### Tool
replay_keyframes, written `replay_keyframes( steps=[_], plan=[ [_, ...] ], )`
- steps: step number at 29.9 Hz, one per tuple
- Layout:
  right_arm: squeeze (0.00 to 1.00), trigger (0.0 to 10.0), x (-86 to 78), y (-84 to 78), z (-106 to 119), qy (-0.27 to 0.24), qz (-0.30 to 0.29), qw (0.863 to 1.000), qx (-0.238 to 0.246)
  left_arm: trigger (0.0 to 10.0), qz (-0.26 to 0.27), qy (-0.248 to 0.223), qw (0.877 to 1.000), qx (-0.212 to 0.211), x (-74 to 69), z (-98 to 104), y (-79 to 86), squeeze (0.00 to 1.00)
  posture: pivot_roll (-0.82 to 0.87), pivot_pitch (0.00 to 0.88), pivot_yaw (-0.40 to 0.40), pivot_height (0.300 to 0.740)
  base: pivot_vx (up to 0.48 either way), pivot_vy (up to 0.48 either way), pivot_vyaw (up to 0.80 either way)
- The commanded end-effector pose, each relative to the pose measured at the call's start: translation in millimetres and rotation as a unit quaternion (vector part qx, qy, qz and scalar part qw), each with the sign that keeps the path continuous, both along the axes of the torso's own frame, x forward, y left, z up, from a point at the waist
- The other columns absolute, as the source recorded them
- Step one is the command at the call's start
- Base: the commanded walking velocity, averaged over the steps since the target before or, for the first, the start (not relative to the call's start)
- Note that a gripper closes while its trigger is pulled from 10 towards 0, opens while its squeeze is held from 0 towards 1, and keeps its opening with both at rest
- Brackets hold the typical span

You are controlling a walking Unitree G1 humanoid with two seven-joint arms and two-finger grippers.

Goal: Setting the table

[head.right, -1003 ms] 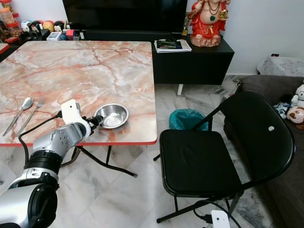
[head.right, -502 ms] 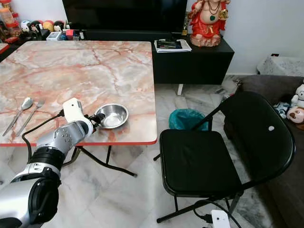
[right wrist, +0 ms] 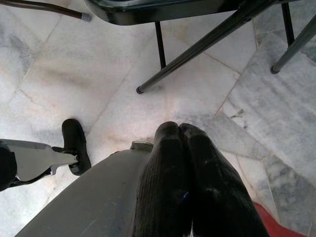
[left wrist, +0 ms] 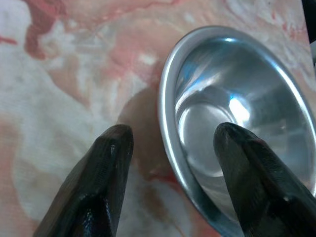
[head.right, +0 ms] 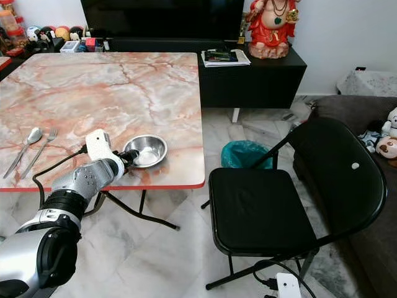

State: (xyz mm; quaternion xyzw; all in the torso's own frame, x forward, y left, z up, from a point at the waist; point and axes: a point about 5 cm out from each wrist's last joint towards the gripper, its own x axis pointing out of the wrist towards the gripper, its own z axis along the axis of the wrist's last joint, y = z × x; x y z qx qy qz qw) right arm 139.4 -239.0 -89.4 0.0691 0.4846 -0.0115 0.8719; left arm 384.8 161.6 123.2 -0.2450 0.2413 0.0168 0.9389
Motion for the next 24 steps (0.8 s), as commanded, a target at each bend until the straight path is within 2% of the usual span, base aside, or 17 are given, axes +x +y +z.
replay_keyframes(
  steps=[1,24],
  plan=[
    [0.00,10.0,1.9,-0.2,0.8,-0.006,-0.009,1.000,0.002,0.0,0.000,-0.012,1.000,-0.005,4.0,7.8,-0.9,0.00,-0.02,0.041,0.006,0.740,0.000,0.000,0.00],
    [0.00,10.0,2.8,-0.6,1.2,-0.007,-0.009,1.000,0.001,0.0,0.017,-0.016,1.000,-0.007,4.3,7.5,4.4,0.00,-0.02,0.043,0.003,0.740,0.000,0.000,0.00]
  ],
)
